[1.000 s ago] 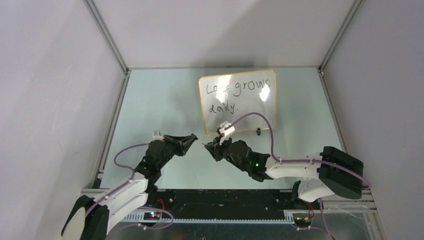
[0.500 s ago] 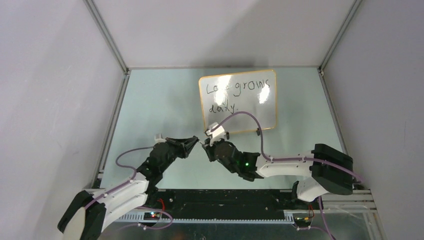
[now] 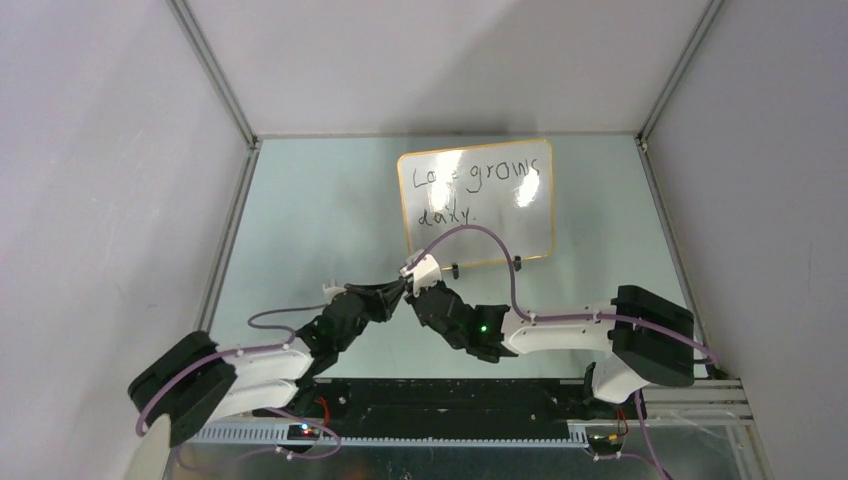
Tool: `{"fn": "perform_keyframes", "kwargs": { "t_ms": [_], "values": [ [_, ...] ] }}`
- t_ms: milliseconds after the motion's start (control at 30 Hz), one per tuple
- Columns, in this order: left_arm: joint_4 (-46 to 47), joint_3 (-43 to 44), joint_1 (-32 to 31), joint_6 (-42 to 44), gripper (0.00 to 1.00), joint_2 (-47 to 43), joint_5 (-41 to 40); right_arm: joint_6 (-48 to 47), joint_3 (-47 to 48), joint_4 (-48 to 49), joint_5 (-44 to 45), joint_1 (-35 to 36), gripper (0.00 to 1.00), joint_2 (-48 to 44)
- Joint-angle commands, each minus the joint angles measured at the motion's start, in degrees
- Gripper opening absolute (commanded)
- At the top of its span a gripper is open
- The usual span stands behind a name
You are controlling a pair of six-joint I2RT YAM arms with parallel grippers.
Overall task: Write a sentence on the whiteboard
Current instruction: Close the whiteboard marker at the center of the board.
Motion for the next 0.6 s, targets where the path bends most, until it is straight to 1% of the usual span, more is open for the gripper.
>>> {"fn": "perform_keyframes", "kwargs": {
  "t_ms": [0, 67, 133, 200, 300, 367, 400, 433, 467, 500, 533, 567],
  "values": [
    [23.96, 4.92, -8.34, -3.55, 0.0, 3.66, 15.45, 2.06, 1.83, 2.74, -3.63, -2.55, 0.0, 0.69],
    [25.86, 4.86, -9.74, -4.19, 0.0, 4.84, 13.38, 3.1, 1.79, 1.21, -4.58, -3.63, 0.0, 0.22],
    [25.25, 5.03, -10.74, -4.07, 0.0, 4.11, 12.49, 5.25, 1.78, -1.0, -5.74, -4.78, 0.0, -0.58],
    [22.5, 4.97, -10.88, -3.59, 0.0, 2.18, 11.53, 6.41, 1.77, -3.34, -7.32, -5.95, 0.0, -1.7],
    [16.03, 4.43, -10.87, -2.76, 0.0, -1.42, 9.26, 7.41, 1.81, -7.0, -9.44, -7.38, 0.0, -3.23],
    [9.84, 4.61, -10.85, -1.98, 0.0, -4.78, 7.97, 8.5, 1.83, -9.5, -11.24, -8.47, 0.0, -5.27],
    [4.16, 4.88, -10.84, -1.41, 0.05, -7.3, 7.56, 9.25, 1.82, -10.29, -12.48, -8.82, 0.0, -5.86],
    [0.51, 5.57, -10.84, -1.08, 0.1, -8.6, 6.69, 9.69, 1.8, -11.9, -12.88, -9.57, 0.0, -7.2],
    [-6.92, 5.98, -10.84, -0.46, 0.26, -11.44, 6.04, 10.34, 1.83, -13.38, -13.94, -9.95, 0.0, -7.92],
    [-10.47, 6.72, -10.8, -0.16, 0.35, -12.91, 4.71, 10.63, 1.85, -15.46, -14.62, -10.91, 0.0, -9.64],
    [-16.83, 7.03, -10.63, 0.26, 0.51, -15.5, 3.95, 11.39, 1.91, -17.05, -16.51, -11.45, 0.0, -10.64],
    [-19.16, 7.18, -10.51, 0.37, 0.58, -16.79, 2.54, 11.81, 1.93, -18.75, -17.48, -12.71, 0.0, -12.35]
  ]
}}
